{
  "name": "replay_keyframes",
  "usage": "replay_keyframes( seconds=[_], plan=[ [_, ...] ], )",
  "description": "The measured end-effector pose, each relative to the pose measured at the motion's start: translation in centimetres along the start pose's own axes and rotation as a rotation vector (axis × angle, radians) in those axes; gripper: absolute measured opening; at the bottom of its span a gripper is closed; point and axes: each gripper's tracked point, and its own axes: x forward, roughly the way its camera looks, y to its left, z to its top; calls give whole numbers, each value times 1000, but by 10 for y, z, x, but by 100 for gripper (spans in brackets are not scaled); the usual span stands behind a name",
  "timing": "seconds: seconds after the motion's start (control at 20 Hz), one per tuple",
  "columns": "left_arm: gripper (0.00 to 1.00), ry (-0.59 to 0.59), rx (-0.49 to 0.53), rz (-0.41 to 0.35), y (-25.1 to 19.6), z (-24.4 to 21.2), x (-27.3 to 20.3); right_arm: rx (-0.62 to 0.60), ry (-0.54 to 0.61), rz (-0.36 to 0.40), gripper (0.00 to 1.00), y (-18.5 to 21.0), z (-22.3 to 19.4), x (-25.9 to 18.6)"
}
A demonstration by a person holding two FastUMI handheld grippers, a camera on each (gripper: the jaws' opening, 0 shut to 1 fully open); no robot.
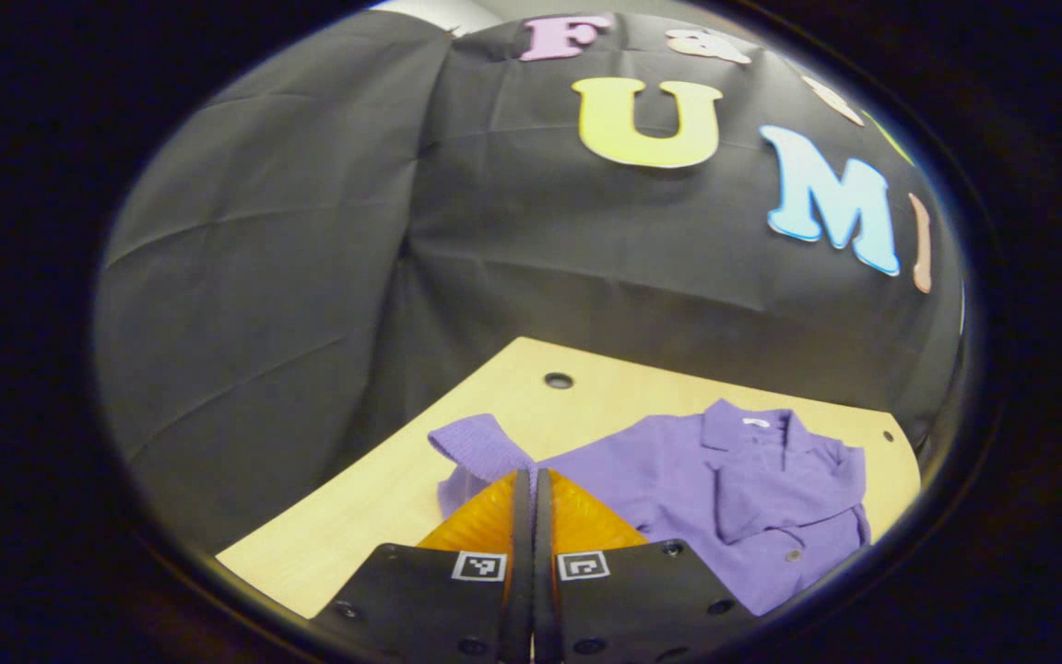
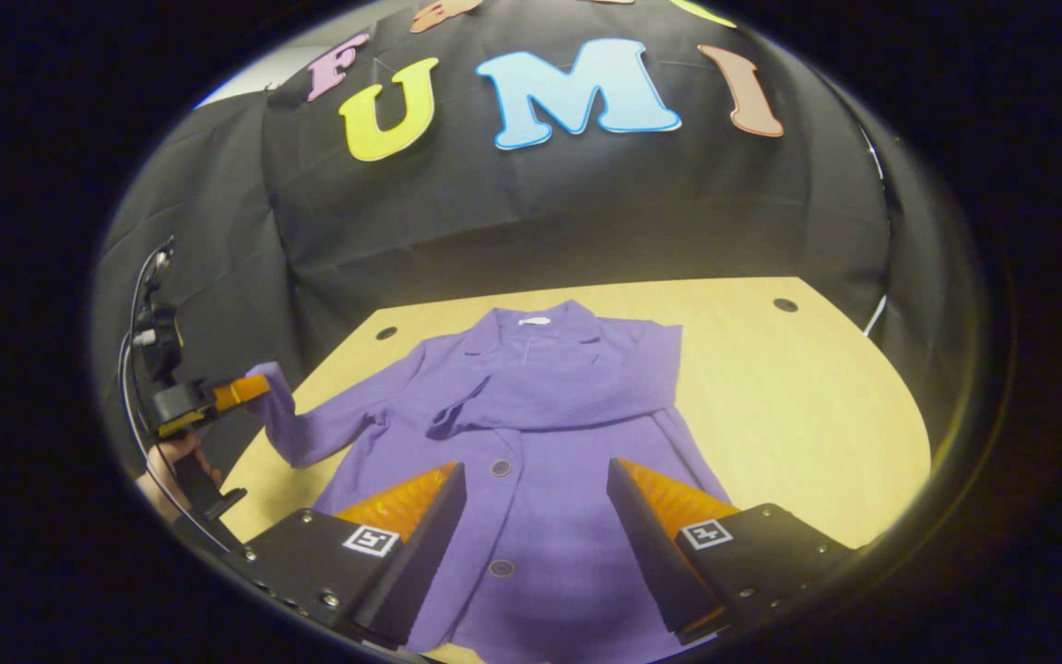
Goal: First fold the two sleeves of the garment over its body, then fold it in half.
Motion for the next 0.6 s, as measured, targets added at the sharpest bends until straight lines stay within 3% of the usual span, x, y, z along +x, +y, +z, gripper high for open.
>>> replay_keyframes(
  seconds=[0.3,0.6],
  plan=[
    [6,-37,119,-196,-129,21,14,36,0,-64,95,-42,-16,-16],
    [6,-16,209,-360,-247,0,15,51,-6,-103,95,-75,-18,-24]
  ],
)
